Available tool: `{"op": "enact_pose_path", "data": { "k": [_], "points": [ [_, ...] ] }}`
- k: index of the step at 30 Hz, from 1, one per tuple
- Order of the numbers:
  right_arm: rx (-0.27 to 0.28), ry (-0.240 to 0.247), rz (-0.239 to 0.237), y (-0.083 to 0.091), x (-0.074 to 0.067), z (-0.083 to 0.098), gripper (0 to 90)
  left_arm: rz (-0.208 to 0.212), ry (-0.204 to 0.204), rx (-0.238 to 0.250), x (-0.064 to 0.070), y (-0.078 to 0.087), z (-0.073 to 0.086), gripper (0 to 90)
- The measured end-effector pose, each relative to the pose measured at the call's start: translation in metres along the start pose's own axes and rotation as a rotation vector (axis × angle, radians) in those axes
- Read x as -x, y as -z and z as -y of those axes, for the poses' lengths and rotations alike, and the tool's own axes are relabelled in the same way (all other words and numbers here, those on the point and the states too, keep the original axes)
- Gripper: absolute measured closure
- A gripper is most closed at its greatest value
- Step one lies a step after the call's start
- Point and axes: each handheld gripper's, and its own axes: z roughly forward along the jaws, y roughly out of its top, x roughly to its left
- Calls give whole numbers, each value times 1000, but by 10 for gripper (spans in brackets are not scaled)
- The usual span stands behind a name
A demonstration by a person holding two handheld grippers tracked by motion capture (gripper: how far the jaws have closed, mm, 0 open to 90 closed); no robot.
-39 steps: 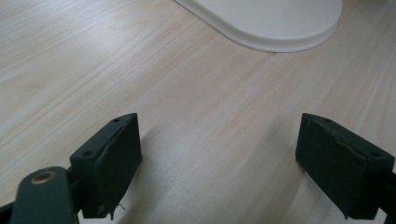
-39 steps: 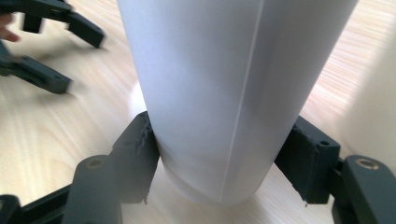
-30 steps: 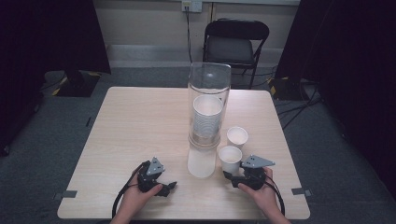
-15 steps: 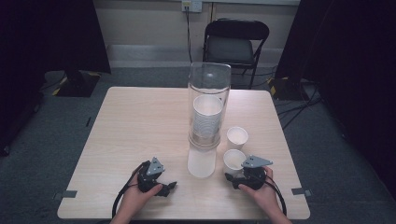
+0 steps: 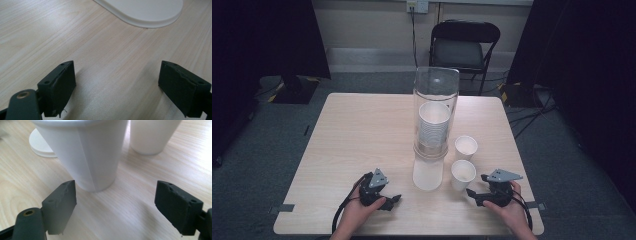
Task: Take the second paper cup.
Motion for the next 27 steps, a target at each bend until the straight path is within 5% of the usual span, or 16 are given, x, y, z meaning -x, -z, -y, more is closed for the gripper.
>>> {"op": "enact_pose_path", "data": {
  "k": [27],
  "points": [
    [-75, -17, 62, 32, 32, 36, 143, 0, -1, 0, 0, 0, 0, 139]
  ]
}}
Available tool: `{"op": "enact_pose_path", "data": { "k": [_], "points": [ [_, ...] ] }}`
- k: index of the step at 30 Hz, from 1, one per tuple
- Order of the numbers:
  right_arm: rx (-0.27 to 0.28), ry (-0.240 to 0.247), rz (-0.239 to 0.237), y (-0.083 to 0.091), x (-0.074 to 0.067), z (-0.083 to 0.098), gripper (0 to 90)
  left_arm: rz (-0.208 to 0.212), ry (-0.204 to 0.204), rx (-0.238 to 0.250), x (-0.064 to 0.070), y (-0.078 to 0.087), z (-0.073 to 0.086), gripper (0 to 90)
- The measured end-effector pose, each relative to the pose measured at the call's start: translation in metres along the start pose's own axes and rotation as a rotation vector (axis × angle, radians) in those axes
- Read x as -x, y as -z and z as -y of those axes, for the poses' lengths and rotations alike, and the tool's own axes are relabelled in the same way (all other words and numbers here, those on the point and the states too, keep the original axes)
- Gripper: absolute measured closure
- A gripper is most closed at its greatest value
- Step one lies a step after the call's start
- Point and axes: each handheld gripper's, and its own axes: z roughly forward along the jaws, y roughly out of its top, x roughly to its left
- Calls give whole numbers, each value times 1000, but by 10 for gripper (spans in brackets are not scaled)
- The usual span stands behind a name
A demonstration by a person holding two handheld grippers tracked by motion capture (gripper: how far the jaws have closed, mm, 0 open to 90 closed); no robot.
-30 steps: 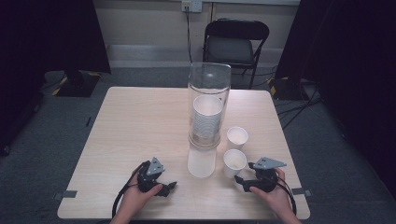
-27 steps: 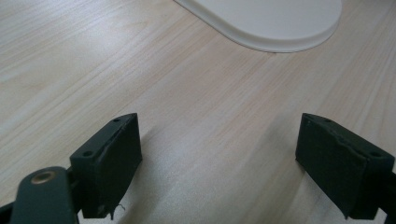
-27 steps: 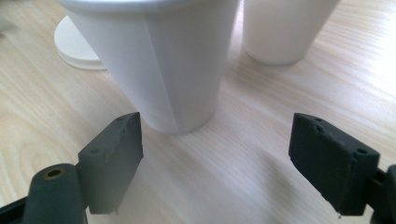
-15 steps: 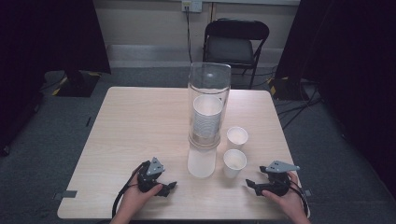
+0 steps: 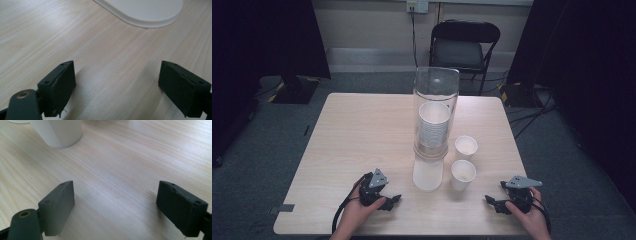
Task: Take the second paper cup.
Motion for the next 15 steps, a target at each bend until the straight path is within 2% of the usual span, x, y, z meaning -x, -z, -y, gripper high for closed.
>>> {"op": "enact_pose_path", "data": {
  "k": [4, 15],
  "points": [
    [-8, 36, -10, 1, 3, 2, 135, 0, 0, 0, 0, 0, 0, 138],
    [-9, 39, -14, 1, 4, 2, 131, 0, -1, 2, 0, 0, 1, 138]
  ]
}}
